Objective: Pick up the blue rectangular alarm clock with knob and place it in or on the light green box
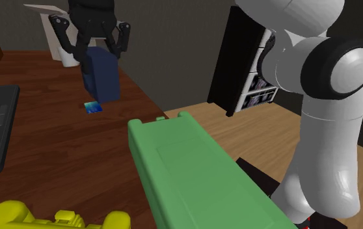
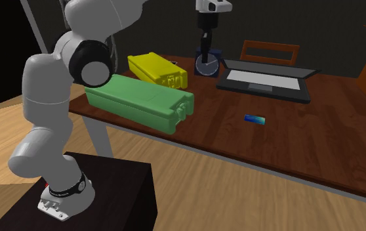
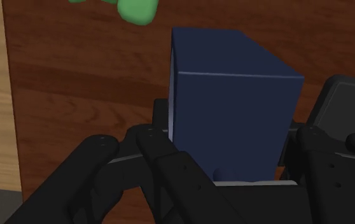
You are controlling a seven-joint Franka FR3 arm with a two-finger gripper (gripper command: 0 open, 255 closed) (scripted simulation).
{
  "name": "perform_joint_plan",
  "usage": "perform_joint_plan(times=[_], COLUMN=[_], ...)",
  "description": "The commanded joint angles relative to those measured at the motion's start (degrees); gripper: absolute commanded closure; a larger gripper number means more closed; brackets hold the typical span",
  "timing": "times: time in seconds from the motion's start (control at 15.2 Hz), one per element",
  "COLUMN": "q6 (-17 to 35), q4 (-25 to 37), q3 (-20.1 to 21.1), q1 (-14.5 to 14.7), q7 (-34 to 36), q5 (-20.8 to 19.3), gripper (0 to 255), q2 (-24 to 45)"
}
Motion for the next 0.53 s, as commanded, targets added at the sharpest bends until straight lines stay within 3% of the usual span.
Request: perform_joint_plan(times=[0.0,0.2,0.46], q6=[2.4,5.8,7.8], q4=[-7.5,-19.0,-30.1], q3=[0.8,1.3,0.7], q1=[-2.6,-6.0,-7.8], q7=[0.2,0.0,-0.9], q5=[2.8,7.9,13.9], gripper=[255,255,255], q2=[-5.4,-14.7,-25.4])
